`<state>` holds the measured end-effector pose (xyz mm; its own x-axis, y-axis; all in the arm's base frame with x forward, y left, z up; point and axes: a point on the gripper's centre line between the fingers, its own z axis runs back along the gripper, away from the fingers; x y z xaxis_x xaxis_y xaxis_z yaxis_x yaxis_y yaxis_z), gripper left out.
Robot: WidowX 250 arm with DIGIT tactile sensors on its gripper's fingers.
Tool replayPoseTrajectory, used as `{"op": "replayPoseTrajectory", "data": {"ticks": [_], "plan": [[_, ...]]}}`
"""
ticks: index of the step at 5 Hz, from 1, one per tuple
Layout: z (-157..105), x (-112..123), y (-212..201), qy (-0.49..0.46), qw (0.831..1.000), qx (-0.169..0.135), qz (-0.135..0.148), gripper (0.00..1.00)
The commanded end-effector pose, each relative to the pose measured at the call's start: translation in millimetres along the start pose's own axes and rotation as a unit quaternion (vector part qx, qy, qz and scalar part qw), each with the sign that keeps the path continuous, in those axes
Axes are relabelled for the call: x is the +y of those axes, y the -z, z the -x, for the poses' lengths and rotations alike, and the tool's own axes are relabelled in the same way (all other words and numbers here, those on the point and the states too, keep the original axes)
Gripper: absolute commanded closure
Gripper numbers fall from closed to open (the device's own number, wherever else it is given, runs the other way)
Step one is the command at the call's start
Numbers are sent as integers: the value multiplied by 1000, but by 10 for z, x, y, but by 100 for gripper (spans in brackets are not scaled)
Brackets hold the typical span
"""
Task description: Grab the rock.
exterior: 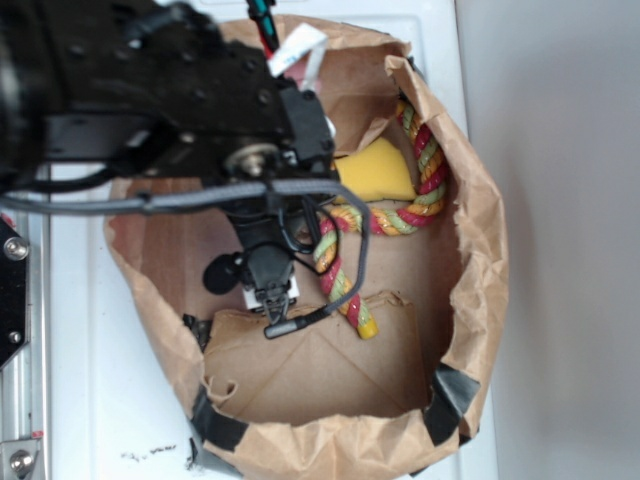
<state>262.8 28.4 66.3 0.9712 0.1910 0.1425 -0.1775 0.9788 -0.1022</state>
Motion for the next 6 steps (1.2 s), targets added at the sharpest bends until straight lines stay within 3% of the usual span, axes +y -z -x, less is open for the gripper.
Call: {"op": "replayPoseTrajectory", "data": {"ticks": [1, 3, 5, 6], "plan": [[-74, -20, -88, 11, 1000, -20, -10, 0], [-74, -20, -88, 11, 1000, -20, -10, 0], [-356, 33, 173, -10, 998, -65, -7, 0], [-409, 33, 264, -12, 998, -60, -8, 0]]}}
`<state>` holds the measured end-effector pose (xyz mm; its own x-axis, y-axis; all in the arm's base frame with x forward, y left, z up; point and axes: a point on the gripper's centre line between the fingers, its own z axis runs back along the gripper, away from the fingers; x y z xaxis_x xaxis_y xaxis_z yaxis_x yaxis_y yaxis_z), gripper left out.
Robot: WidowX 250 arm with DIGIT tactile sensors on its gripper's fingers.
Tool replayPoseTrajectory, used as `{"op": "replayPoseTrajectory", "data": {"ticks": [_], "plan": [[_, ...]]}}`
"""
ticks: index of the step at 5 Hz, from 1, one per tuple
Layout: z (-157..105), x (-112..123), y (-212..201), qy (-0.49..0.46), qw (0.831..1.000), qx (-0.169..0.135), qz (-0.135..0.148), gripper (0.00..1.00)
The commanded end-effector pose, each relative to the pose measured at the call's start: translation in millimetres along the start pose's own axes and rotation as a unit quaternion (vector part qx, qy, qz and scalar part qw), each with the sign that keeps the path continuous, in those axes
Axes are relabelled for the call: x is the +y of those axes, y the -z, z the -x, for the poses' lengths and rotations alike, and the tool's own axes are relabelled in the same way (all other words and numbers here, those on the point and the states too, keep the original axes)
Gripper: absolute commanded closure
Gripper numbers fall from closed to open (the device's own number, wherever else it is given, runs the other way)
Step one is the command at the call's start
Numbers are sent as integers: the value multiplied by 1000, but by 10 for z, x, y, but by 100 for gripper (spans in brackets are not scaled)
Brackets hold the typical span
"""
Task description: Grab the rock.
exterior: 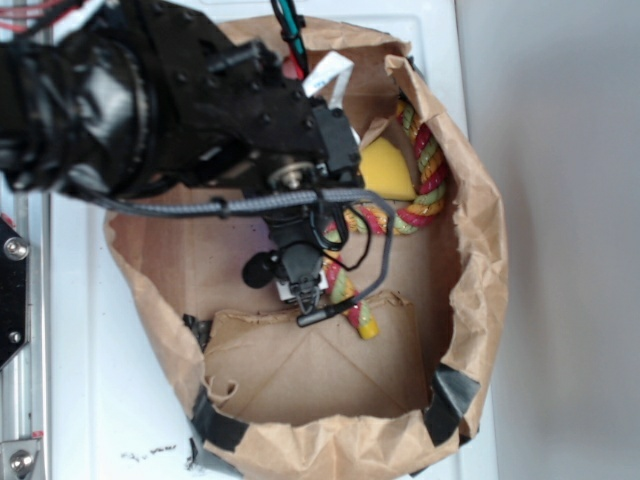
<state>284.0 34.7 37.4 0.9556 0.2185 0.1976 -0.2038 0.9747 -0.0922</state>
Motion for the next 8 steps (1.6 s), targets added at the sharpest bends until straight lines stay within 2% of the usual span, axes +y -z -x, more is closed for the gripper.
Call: {"op": "replayPoseTrajectory", "data": {"ticks": [1, 2, 3, 4, 6, 7, 8], "plan": [[-246, -22, 76, 8, 1000, -24, -16, 0], [0, 22, 158, 19, 999, -18, -36, 0], [111, 50, 258, 21, 998, -21, -49, 75], [88, 46, 222, 19, 998, -25, -46, 100], [-9, 58, -60, 6, 999, -19, -33, 100], [-85, 45, -403, -13, 1000, -5, -12, 100], [-150, 20, -699, -6, 1000, -31, 1, 100]]}}
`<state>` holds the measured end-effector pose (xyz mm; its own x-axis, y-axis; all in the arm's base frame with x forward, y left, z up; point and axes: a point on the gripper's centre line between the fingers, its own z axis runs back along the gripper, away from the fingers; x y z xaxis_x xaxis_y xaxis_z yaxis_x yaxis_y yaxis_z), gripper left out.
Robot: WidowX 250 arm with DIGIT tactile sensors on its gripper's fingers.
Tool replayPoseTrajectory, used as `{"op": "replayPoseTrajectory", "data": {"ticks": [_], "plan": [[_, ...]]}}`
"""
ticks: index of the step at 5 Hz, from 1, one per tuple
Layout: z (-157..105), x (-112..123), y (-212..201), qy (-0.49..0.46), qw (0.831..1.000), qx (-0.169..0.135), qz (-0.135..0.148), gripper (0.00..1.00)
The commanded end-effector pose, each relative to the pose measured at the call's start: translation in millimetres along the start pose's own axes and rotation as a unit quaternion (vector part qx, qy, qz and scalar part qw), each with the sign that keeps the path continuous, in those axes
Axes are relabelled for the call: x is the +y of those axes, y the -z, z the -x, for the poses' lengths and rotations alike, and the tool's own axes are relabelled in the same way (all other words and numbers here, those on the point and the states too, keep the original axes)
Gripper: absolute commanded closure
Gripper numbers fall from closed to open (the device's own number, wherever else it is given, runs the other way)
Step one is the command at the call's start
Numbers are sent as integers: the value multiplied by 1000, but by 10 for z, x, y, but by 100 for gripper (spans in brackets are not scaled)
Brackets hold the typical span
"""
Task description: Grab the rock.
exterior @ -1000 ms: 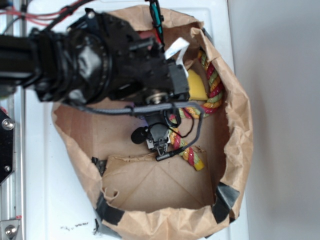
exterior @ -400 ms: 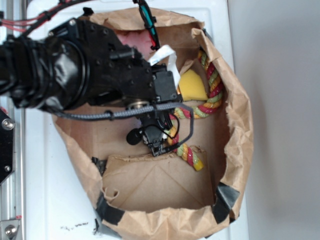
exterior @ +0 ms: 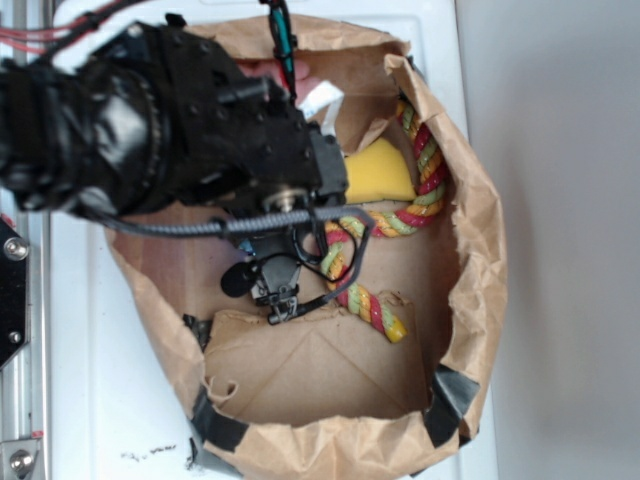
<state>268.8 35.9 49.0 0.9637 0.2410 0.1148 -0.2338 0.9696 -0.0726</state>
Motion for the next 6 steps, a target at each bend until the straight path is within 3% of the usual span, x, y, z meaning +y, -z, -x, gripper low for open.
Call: {"op": "replayPoseTrajectory", "data": {"ticks": [1, 3, 4, 5, 6], "plan": [[-314, -75, -773, -4, 996, -80, 43, 100], [-424, -283, -1009, 0, 991, -127, 36, 100], [-403, -365, -1122, 5, 994, -107, -10, 100], [-337, -395, -1210, 13, 996, -84, -36, 100], [-238, -427, -1322, 25, 998, -48, -31, 100]]}}
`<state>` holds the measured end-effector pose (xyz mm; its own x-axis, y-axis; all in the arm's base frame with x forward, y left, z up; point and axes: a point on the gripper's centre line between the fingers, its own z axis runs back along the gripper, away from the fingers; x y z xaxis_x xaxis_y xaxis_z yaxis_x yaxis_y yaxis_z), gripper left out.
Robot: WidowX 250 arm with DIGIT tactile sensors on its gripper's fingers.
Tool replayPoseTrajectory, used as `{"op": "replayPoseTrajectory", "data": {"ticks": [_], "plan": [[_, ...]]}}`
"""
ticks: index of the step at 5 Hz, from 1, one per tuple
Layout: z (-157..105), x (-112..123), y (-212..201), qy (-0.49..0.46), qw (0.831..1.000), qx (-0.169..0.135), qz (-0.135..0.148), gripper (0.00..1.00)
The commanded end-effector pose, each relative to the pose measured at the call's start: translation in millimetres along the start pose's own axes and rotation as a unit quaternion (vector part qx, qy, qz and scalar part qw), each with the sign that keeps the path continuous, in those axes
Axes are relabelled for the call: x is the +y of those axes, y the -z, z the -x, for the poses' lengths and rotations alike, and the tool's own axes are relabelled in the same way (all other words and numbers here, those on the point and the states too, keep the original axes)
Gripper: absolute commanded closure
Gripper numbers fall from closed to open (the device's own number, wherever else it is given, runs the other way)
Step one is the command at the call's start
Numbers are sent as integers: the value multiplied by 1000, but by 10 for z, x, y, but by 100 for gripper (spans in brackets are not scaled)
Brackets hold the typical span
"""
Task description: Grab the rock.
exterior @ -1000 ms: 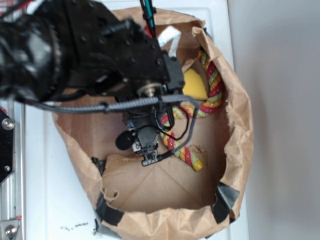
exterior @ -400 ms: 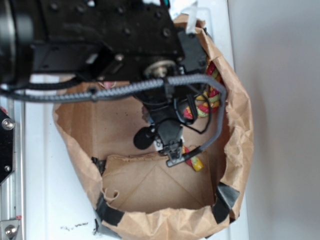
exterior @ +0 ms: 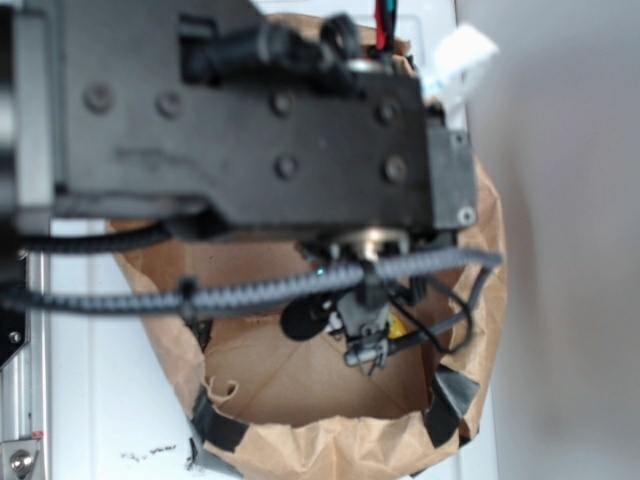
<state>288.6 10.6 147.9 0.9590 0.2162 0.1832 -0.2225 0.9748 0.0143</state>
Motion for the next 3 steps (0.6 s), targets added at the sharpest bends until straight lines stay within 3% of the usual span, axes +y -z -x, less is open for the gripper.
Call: {"op": "replayPoseTrajectory", "data": {"ticks": [1, 2, 3], "plan": [[61, -25, -428, 25, 999, -18, 21, 100], [127, 4, -437, 28, 999, -22, 28, 100], [146, -16, -411, 30, 999, -33, 16, 100]]}}
